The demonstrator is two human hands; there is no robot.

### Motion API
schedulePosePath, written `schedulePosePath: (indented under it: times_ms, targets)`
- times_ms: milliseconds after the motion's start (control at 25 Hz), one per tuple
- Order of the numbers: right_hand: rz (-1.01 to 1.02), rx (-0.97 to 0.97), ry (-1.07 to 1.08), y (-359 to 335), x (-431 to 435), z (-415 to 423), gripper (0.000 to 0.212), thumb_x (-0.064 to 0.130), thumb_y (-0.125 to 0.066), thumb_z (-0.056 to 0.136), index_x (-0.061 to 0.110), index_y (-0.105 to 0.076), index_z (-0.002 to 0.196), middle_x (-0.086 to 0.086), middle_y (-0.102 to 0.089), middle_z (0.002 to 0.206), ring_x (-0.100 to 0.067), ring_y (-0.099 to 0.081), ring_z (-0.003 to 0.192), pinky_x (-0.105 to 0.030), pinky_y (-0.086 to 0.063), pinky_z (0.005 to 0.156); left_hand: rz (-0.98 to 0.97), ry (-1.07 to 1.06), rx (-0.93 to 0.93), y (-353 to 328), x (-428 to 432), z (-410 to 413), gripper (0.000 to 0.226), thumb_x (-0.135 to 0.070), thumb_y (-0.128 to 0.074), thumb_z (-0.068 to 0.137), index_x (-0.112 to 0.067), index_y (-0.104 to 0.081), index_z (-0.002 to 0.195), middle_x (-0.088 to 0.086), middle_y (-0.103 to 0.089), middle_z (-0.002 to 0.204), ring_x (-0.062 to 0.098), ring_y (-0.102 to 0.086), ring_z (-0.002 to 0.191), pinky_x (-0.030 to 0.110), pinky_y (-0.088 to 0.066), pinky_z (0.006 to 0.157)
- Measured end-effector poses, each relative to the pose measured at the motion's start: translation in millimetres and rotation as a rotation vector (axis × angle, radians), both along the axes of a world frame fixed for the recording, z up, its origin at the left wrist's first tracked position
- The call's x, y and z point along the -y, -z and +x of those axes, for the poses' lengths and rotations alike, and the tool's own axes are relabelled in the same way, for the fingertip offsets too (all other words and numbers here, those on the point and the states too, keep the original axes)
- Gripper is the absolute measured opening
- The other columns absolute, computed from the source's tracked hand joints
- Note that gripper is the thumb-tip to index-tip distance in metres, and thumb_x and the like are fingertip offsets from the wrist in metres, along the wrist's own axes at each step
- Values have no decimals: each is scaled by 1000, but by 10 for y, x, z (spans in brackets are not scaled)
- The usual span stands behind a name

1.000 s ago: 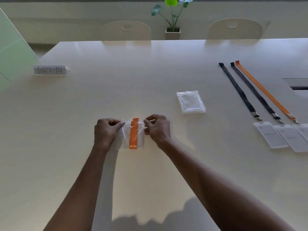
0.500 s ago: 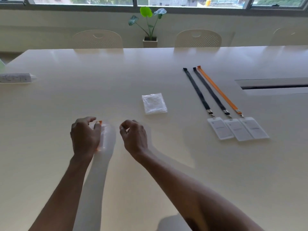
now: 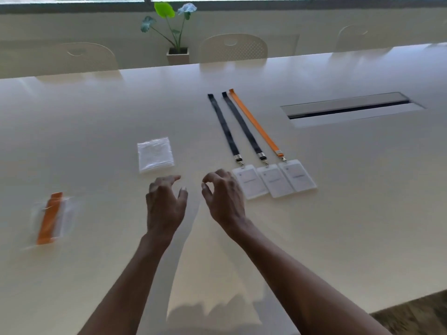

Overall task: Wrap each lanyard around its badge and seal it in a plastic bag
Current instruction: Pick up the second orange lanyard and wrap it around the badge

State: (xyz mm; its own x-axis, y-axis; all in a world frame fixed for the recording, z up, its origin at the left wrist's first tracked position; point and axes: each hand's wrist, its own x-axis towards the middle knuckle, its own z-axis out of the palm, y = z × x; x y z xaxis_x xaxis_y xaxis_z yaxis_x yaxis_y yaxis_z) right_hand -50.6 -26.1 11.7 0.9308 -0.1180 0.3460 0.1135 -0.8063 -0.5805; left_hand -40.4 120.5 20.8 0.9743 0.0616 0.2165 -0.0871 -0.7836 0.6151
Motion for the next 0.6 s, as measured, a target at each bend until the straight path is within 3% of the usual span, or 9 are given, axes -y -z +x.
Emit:
schedulePosePath:
  times_ms: [320, 600]
  targets:
    - [-76, -6, 274, 65, 1557, -169, 17, 19, -71, 93, 15, -72, 110, -6, -67, 114, -26, -62, 107, -41, -53, 93, 41, 214, -3, 190, 1469, -70, 48, -21, -68, 97, -12, -60, 143, 10, -61, 144, 28, -52, 136, 43, -41, 114]
    - [-103, -194, 354, 118, 2097, -178, 49, 36, -71, 94, 13, -59, 136, -11, -58, 131, -29, -55, 122, -38, -46, 104, 88, 360, 27, 294, 2108, -45, 41, -26, -65, 101, -15, -63, 140, 10, -58, 149, 27, -48, 142, 41, -33, 121]
